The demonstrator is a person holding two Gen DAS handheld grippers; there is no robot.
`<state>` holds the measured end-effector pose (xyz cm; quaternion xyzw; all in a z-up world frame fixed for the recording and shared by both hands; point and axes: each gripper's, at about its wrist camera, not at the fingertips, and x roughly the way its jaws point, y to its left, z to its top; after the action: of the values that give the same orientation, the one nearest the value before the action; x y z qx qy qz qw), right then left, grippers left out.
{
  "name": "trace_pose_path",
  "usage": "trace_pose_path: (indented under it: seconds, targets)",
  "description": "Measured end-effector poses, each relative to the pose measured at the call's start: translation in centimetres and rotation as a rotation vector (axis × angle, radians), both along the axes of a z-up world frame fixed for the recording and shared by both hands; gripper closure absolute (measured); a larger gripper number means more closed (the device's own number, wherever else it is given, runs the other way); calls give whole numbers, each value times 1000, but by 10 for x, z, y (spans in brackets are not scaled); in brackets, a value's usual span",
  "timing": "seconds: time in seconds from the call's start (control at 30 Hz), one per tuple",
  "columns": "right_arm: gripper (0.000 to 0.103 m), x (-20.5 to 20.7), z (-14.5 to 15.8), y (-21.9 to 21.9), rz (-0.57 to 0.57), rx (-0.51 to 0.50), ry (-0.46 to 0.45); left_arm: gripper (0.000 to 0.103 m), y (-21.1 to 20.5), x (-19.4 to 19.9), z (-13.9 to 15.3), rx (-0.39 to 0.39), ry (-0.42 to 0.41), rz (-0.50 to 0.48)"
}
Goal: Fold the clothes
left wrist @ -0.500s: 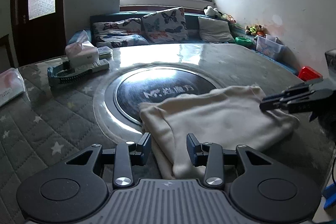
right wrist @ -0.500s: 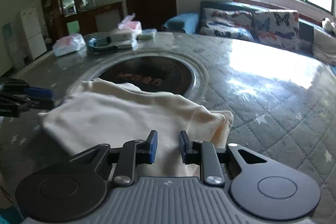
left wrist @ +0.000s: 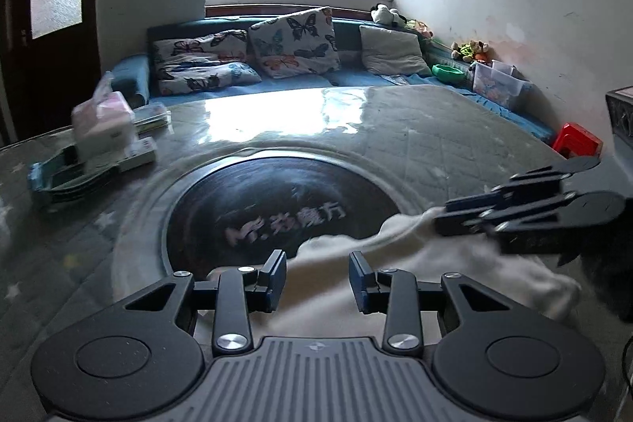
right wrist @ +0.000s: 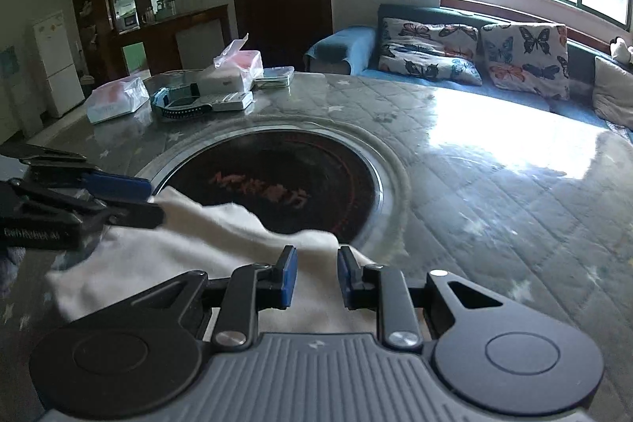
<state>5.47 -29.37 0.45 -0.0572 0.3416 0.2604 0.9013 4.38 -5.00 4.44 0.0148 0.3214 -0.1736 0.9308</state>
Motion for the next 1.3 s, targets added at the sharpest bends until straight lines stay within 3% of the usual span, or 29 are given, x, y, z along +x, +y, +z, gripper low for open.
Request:
trace_pose_path:
  seconds: [0.33,0.8,0.93,1.1,1.2,1.3]
  targets:
    - [82,17,-17,22,-2,-49,12,65,-15,31,-25,40,71,23]
    - [81,15,-13,36,28,-44,4,62,-15,32,-24,42,89,45]
    - [80,5,-3,35,38,-39,-14,57,-13,28,-20,36,81,57]
    - [70,-11,3,37,56,-33,-25,46,-9,17,-13,36,60,73]
    - [64,-21,5,40,70,-31,-30,35,-5,8,-9,32,42,82]
    - [62,-31,5,41,82,-28,-32,30,-1,1,-6,28,31,97]
